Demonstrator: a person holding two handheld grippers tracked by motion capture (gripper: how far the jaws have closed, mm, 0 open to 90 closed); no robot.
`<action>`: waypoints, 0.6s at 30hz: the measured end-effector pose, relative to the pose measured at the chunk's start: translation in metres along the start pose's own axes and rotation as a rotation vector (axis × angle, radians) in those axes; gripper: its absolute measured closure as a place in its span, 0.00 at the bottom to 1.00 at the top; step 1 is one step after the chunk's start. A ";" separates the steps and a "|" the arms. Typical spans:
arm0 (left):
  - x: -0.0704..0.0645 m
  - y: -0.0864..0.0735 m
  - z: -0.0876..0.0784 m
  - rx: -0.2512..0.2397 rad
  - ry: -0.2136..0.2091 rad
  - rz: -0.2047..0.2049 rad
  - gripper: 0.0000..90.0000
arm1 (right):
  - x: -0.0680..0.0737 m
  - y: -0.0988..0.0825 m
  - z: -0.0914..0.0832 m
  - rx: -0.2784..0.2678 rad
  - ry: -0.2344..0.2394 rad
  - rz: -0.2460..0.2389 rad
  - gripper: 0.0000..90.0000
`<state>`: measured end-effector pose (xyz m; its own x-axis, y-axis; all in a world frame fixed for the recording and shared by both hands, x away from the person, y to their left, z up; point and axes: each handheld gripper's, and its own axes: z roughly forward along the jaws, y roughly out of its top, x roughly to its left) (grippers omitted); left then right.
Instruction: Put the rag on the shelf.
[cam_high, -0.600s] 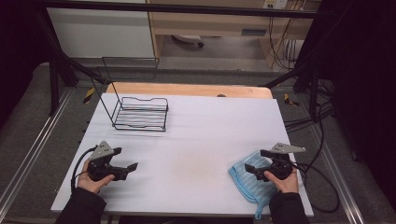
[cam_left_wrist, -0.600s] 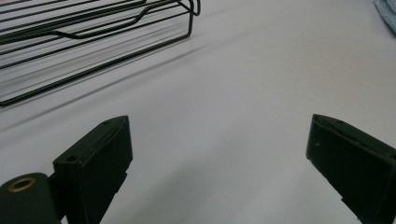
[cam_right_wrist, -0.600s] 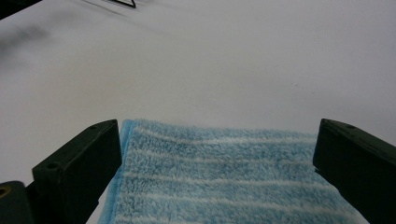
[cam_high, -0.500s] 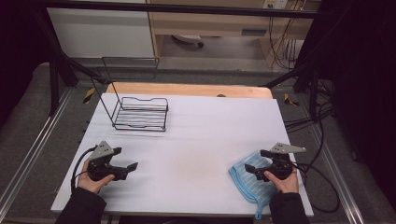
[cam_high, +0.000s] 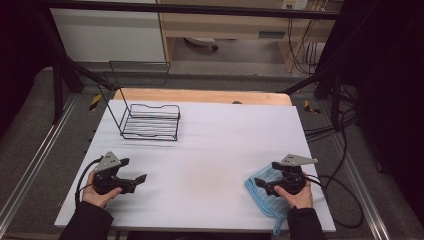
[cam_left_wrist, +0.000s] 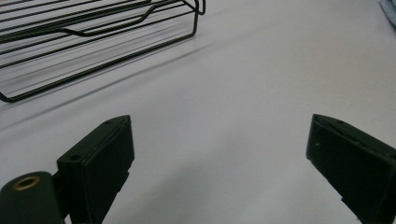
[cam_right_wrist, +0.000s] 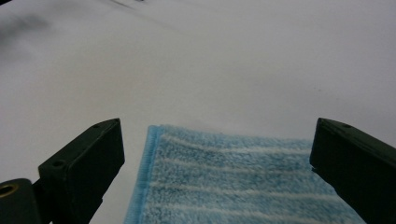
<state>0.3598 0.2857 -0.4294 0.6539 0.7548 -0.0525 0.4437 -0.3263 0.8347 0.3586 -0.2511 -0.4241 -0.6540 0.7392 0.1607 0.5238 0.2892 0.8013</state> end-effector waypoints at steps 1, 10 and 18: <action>0.000 0.000 0.000 0.002 0.001 -0.001 0.08 | 0.002 0.000 0.002 0.003 0.001 -0.009 0.06; 0.000 -0.001 0.000 0.009 0.012 0.002 0.08 | 0.024 0.002 0.012 0.041 0.004 -0.048 0.16; 0.000 -0.001 0.000 0.011 0.015 0.001 0.09 | 0.033 -0.003 0.022 0.103 -0.017 -0.073 0.39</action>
<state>0.3593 0.2858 -0.4307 0.6450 0.7629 -0.0434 0.4498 -0.3332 0.8286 0.3470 -0.2140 -0.4341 -0.6835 0.7240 0.0933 0.5290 0.4031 0.7467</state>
